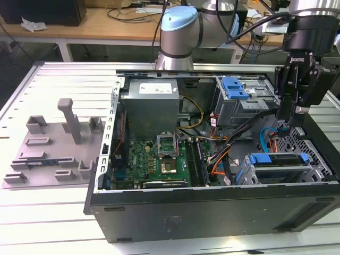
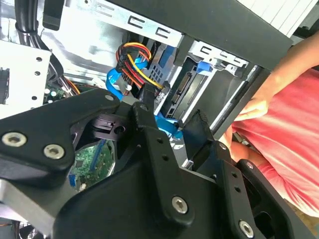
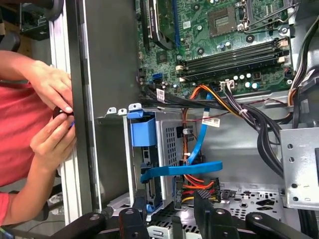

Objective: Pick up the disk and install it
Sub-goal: 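Insert the first disk wire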

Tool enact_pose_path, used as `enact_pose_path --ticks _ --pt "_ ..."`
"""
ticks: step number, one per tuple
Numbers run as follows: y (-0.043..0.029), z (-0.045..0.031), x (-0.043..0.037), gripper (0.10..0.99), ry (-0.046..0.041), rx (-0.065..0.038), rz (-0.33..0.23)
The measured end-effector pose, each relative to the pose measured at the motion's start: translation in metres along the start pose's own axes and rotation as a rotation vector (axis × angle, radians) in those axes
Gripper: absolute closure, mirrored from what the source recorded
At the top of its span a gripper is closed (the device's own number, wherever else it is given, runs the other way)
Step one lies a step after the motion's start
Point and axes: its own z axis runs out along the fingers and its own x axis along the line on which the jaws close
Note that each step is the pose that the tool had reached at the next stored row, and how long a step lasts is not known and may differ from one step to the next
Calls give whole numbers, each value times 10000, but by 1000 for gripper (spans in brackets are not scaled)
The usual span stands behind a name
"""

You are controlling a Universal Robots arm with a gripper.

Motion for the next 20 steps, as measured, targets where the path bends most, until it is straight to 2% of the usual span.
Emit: enact_pose_path --ticks 3,4,6,9,12,15,20 --pt "0 25 -8 600 -88 -13 44" --pt "1 33 -12 667 -135 -21 61" --pt "0 44 -5 792 -150 -42 101" --pt "-1 54 2 792 -162 -52 127" --pt "7 85 21 792 -332 41 181" --pt "18 106 34 792 -380 48 187" --pt "25 121 34 792 -521 62 195"
